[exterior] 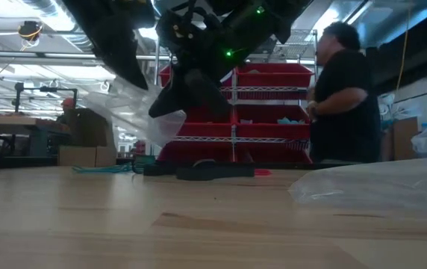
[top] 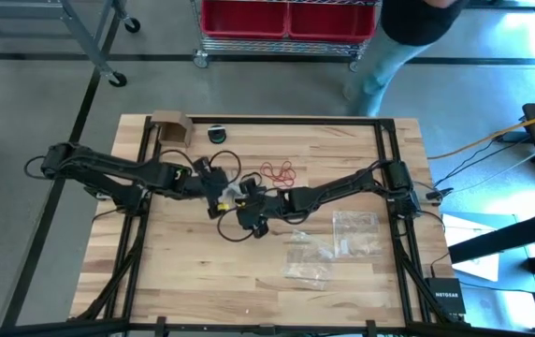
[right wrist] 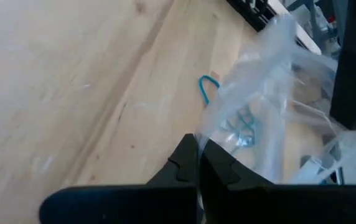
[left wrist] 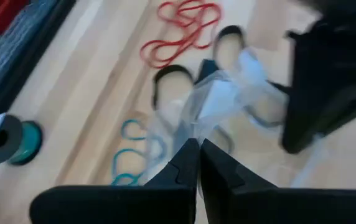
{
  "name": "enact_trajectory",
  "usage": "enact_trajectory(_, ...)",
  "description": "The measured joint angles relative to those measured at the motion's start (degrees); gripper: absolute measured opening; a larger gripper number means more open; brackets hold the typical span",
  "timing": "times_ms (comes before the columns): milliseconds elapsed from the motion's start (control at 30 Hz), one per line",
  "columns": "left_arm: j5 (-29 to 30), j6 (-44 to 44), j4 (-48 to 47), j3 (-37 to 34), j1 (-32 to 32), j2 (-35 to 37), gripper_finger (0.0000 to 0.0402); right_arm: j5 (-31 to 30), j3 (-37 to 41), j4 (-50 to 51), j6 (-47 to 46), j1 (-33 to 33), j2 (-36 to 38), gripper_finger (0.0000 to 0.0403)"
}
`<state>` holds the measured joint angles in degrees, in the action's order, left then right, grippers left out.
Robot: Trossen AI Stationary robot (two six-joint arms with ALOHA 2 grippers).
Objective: Sort rubber bands
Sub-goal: Put the black rubber band into the transparent zip bag
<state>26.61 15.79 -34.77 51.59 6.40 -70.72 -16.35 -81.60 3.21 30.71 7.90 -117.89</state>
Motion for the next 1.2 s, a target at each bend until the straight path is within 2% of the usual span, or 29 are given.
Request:
enact_trajectory(333,0.72,0.8,-0.67,0.02,0.78,0.0,0.0001,-1.09,0.02,-0.38,-13.37,-0.01,0.52,0.0008)
enact_trajectory(433,0.98,0.92,-0.66,0.02,0.78,0.0,0.0001,-1.67,0.02,0.01,-18.22,0.0,2.27,0.0035)
enact_trajectory(600,1.1,2.77,-1.02,0.02,0.06,-0.01,0.0001,-0.02,0.02,3.95,-18.7,0.02,5.69,0.0088)
enact_trajectory(733,1.18,3.47,-1.21,0.02,-0.6,-0.02,0.0001,2.0,0.05,5.34,-20.27,0.02,9.5,0.0109)
enact_trajectory(933,1.18,3.59,1.46,0.04,-0.47,-0.02,0.0001,0.02,-0.02,-1.97,-30.23,-0.29,9.52,0.0112)
enact_trajectory(1033,1.13,4.02,1.3,0.07,-0.38,-0.02,0.0001,-3.58,-0.02,-4.61,-34.92,-0.59,7.62,0.0112)
enact_trajectory(1200,1.1,5.09,1.37,0.07,-0.38,-0.02,0.0001,-6.59,0.02,-6.34,-37.36,-0.85,4.17,0.0107)
